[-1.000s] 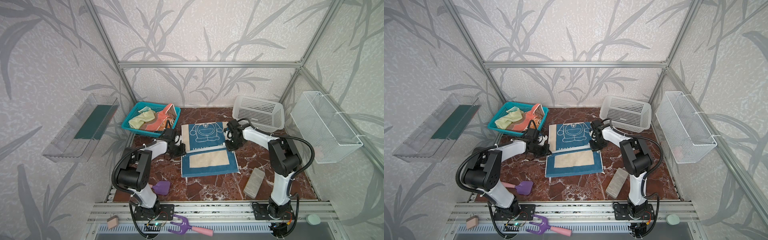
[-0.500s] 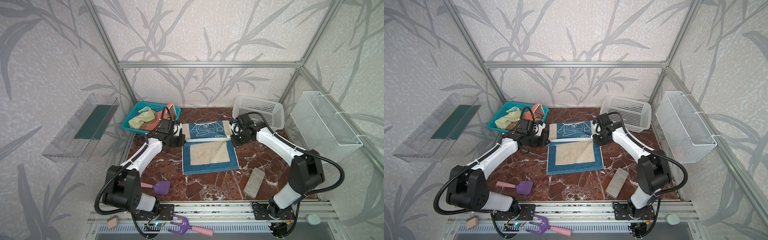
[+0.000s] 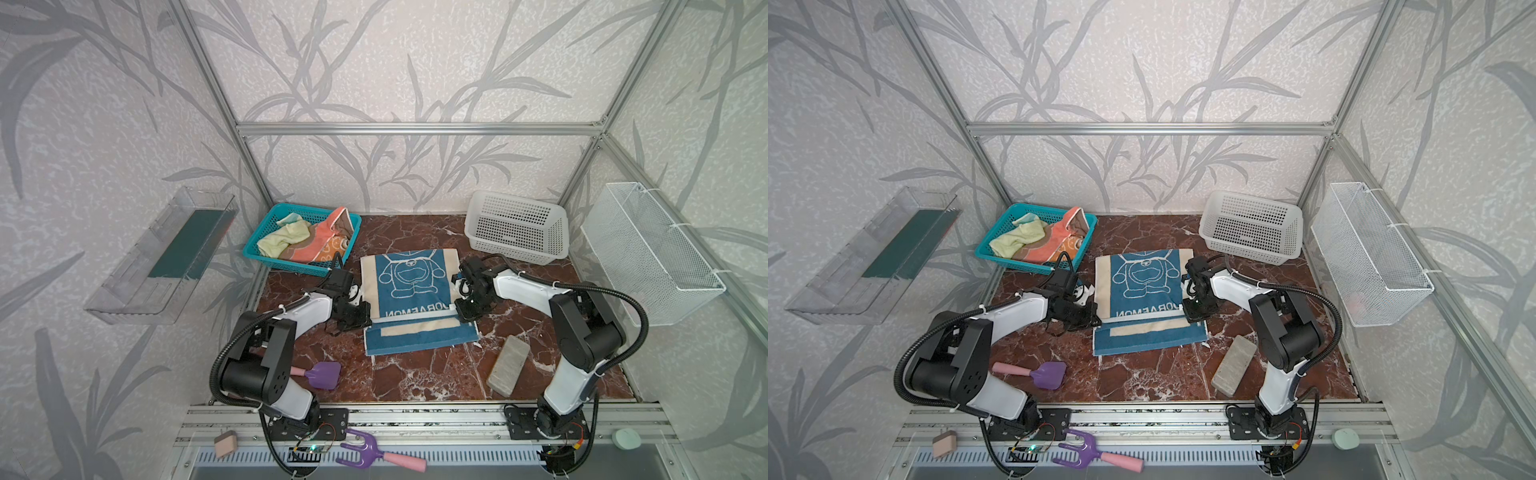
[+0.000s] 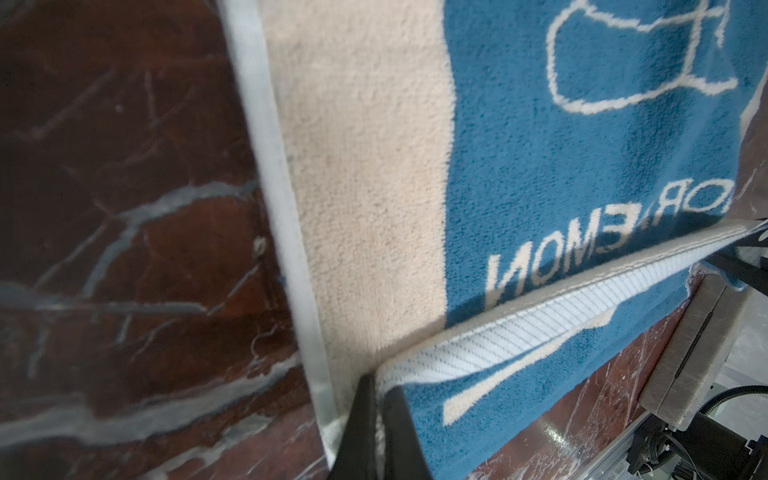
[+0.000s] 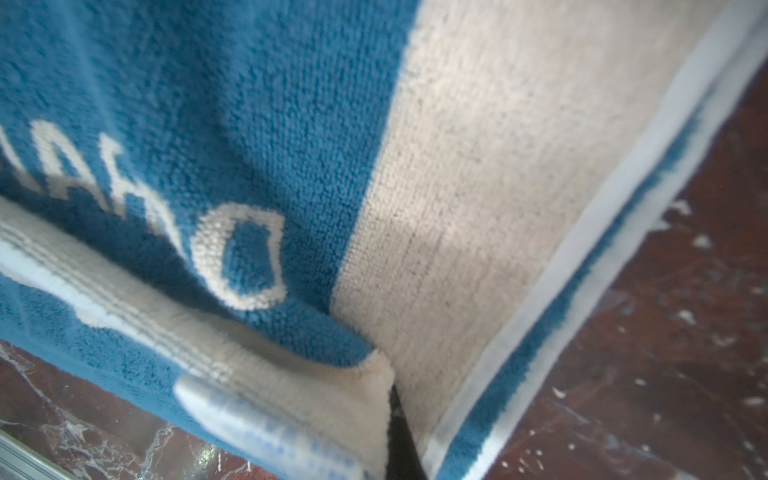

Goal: Fold and stack the towels
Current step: 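Pull the folded edge further toward the robot with both grippers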

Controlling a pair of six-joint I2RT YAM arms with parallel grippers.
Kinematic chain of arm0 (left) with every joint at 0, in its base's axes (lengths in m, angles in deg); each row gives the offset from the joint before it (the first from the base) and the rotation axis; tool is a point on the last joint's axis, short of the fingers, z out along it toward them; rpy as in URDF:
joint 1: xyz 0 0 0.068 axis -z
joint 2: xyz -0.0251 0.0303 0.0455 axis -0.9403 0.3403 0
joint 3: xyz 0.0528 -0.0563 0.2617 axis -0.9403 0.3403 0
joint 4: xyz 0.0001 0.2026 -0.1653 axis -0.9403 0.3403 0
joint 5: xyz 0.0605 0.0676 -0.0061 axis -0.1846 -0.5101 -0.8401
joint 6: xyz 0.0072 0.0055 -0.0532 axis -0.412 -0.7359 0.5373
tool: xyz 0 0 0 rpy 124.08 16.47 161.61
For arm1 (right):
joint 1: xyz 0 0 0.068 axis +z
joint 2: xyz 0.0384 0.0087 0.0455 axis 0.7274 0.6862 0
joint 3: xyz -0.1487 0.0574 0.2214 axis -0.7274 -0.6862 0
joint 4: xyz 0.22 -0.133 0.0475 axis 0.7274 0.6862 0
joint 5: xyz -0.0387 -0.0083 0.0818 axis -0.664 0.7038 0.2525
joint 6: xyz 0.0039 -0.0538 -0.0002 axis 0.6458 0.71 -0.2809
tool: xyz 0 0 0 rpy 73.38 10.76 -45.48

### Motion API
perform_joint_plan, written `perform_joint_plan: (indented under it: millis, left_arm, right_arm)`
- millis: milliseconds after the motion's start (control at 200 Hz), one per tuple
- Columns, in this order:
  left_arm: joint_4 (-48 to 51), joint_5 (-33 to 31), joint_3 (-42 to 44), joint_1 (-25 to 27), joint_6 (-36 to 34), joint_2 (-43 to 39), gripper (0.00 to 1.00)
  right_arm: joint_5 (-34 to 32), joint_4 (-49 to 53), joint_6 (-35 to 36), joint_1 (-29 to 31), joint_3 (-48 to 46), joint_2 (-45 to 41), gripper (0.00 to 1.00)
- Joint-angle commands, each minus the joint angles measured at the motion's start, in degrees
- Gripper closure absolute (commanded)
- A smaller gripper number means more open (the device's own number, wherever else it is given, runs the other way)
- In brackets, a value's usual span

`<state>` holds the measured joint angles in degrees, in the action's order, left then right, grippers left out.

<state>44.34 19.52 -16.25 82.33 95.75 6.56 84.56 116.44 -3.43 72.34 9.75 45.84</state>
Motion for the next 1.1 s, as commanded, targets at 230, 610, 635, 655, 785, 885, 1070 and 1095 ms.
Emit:
perform_joint_plan:
  millis: [230,610,635,655,785,885,1070,1095]
  left_arm:
    - [15.7,-13.6,-8.7,-1.1,-2.3,-12.1,1.0]
    - [7.2,-9.9,5.6,4.8,7.2,-13.1,1.0]
    - [5.8,-9.7,6.7,4.9,8.0,-13.0,1.0]
    - [5.0,-9.6,7.5,4.9,8.5,-12.9,1.0]
    - [3.6,-10.6,9.5,5.0,8.8,-12.3,1.0]
    - [5.5,-11.0,7.3,4.9,7.6,-11.6,1.0]
    - [12.7,-13.8,-0.3,5.2,5.8,-14.3,1.0]
    - [14.7,-15.9,-1.7,5.9,5.4,-15.2,1.0]
  right_arm:
    - [-11.5,13.8,1.6,-1.4,5.3,-11.2,1.0]
    - [-8.3,10.4,-0.4,-0.3,-3.8,-8.6,1.0]
    - [-8.3,9.9,-0.5,-0.3,-4.4,-8.4,1.0]
    - [-8.2,9.7,-0.5,-0.3,-4.7,-8.1,1.0]
    - [-8.4,9.3,0.2,-0.2,-5.1,-6.5,1.0]
    - [-9.6,10.1,0.7,-0.2,-3.5,-6.7,1.0]
    - [-10.3,15.1,1.3,-0.1,1.7,-10.7,1.0]
    - [-10.4,16.0,1.4,0.0,2.1,-11.6,1.0]
